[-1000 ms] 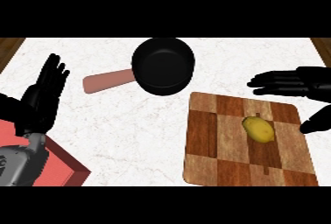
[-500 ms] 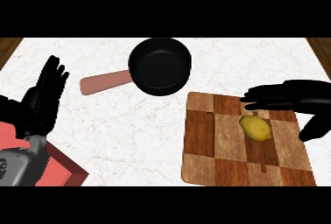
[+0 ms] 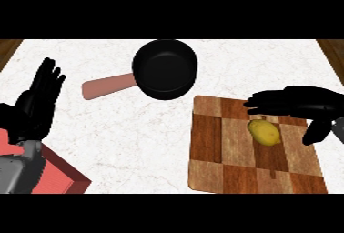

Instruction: Pick the lemon from the cutting board and place it in the pot

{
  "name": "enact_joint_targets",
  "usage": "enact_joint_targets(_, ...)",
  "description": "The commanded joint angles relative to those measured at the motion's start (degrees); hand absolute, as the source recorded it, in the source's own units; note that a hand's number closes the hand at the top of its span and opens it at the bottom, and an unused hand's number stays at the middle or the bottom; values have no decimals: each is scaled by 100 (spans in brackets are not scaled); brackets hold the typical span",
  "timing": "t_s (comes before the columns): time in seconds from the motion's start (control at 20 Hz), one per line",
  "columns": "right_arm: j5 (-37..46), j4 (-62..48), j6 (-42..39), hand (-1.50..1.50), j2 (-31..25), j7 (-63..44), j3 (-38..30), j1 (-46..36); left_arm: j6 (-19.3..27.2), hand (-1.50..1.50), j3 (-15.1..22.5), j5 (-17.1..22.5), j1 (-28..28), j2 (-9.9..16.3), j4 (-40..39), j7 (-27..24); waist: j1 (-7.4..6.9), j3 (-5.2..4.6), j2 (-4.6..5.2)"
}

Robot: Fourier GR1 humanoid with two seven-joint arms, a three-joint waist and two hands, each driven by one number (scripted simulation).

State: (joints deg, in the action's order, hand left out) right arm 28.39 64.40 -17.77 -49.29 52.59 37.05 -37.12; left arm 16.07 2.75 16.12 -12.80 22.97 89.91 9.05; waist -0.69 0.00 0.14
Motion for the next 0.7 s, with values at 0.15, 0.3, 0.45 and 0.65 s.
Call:
enact_joint_targets(0.15, 480, -752, -84, -150, 524, 672, 10, -54, 15, 0, -17, -211, 260, -96, 270, 87, -39, 3, 3)
enact_joint_targets(0.3, 542, -433, -93, -150, 550, 543, -98, 155, 3, 0, -66, -302, 38, -329, -39, -174, 49, -1, -9)
enact_joint_targets(0.45, 661, -202, -196, -150, 524, 298, -262, 291, 64, 0, -10, -374, 163, -316, 505, 315, 56, 0, -24)
enact_joint_targets(0.65, 909, -913, -92, -150, 798, 557, -332, 79, -189, 0, -166, -313, 606, -256, 750, 130, 0, 0, -18)
